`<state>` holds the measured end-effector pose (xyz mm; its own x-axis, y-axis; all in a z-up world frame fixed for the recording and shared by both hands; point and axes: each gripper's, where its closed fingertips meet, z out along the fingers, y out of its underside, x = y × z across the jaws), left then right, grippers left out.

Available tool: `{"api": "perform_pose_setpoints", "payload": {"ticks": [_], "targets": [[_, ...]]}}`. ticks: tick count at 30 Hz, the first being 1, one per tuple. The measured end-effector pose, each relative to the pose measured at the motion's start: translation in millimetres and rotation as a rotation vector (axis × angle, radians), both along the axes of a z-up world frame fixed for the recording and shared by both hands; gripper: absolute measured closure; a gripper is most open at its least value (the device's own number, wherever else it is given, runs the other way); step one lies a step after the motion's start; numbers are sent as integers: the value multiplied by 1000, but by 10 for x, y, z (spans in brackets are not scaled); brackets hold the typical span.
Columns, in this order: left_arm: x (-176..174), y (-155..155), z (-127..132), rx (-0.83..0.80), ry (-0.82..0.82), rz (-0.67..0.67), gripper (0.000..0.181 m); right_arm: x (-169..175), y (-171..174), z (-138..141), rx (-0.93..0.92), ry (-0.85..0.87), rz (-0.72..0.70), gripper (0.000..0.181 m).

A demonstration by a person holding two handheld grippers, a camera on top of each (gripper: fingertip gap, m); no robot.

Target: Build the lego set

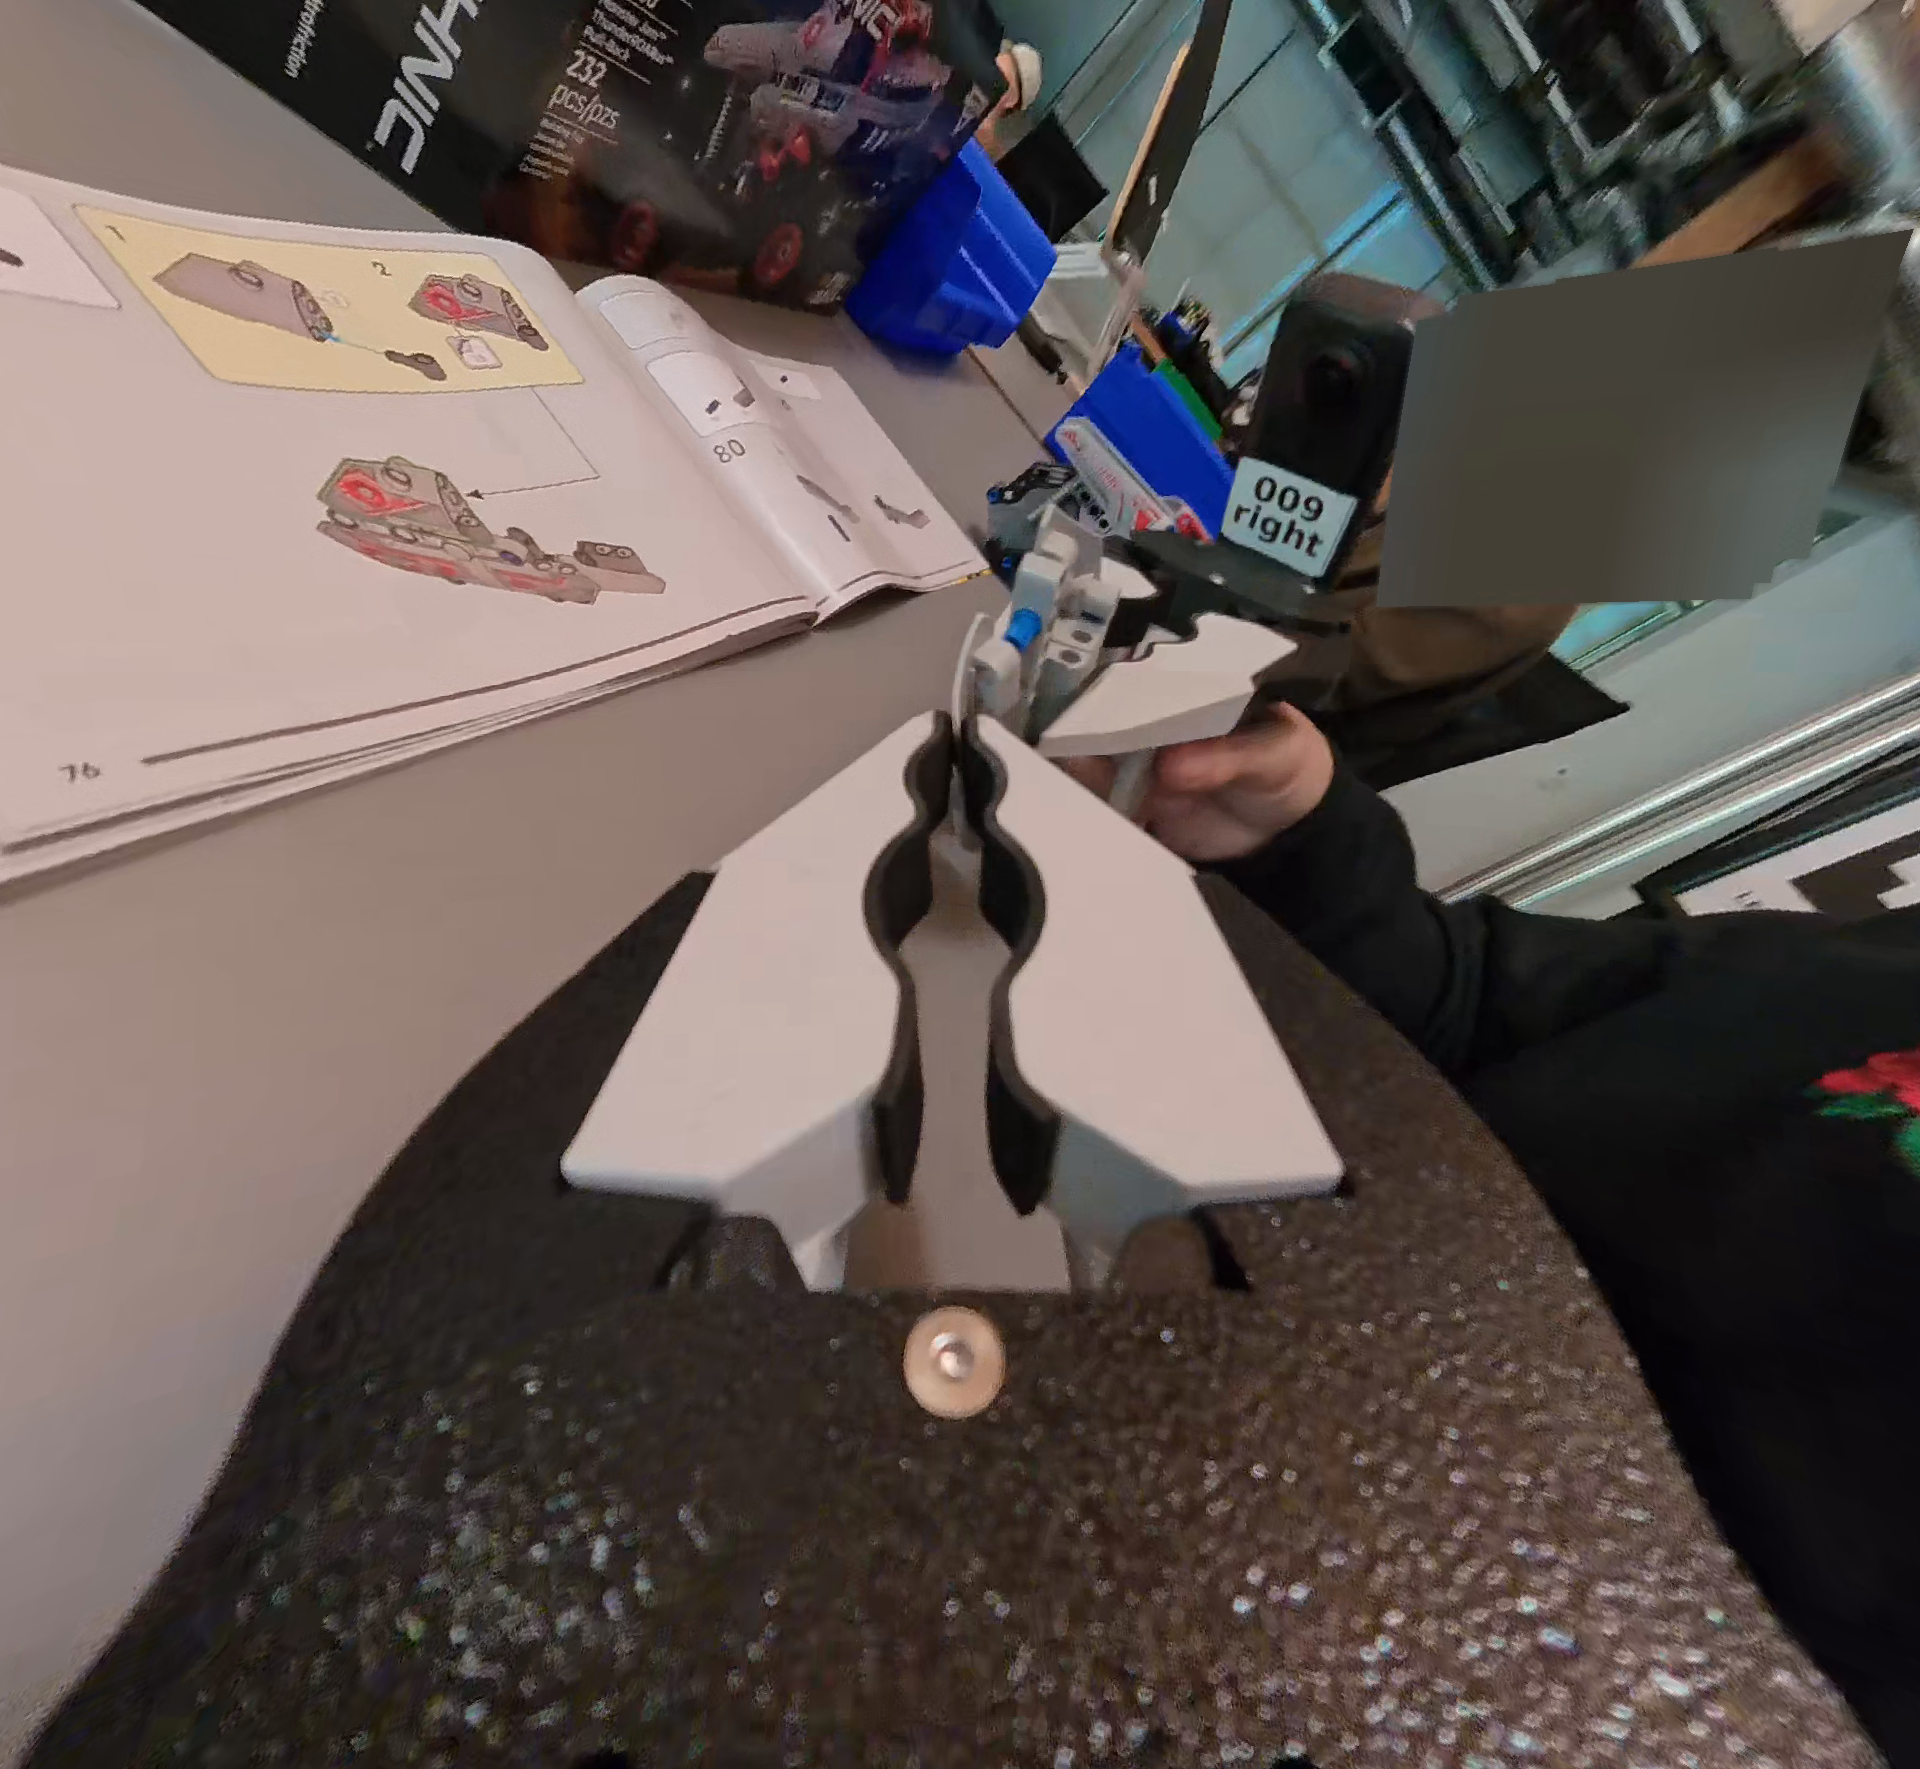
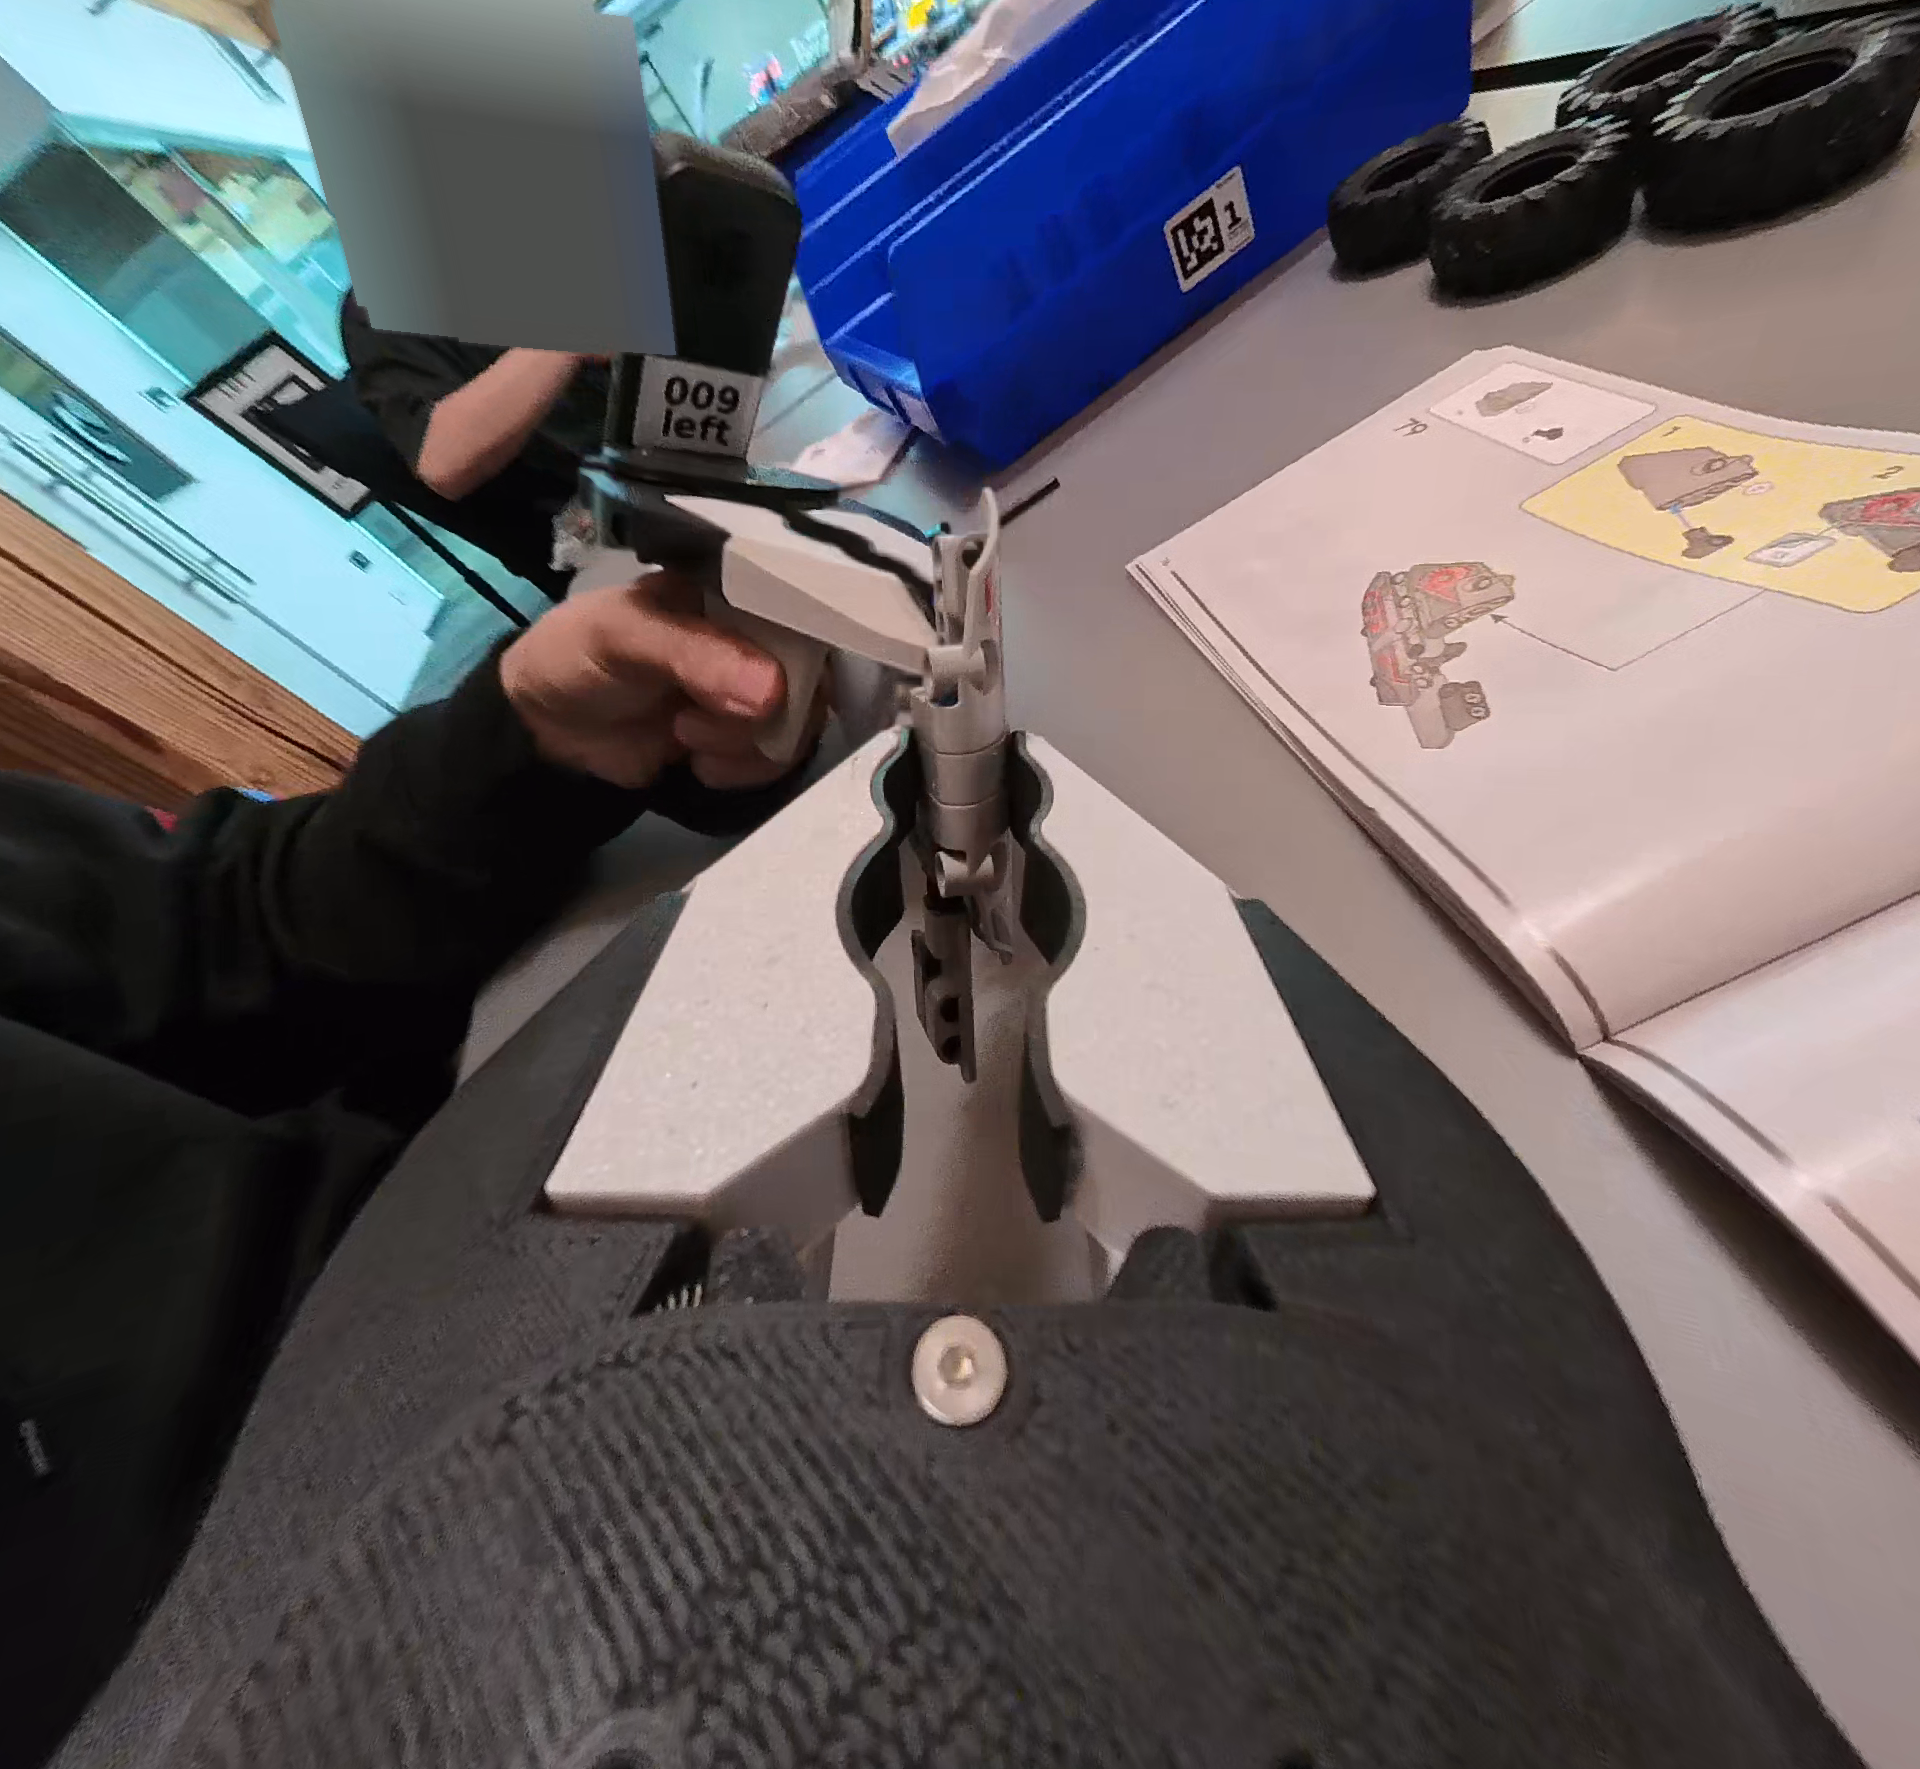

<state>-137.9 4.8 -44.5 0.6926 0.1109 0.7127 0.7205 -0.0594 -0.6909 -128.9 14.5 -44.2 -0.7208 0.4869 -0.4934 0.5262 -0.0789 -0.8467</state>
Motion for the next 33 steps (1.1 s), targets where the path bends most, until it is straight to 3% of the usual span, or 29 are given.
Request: {"api": "perform_pose_setpoints", "payload": {"ticks": [9, 26, 33], "targets": [[-48, -42, -64, -25, -6, 30, 181, -55, -16, -135, 203, 71, -56, 166], [-24, -34, -142, -205, 254, 22, 181, -10, -25, -236, 337, 69, -7, 166], [-14, -31, -80, -136, 215, 8, 181, -13, -39, -192, 303, 127, 45, 166]]}}
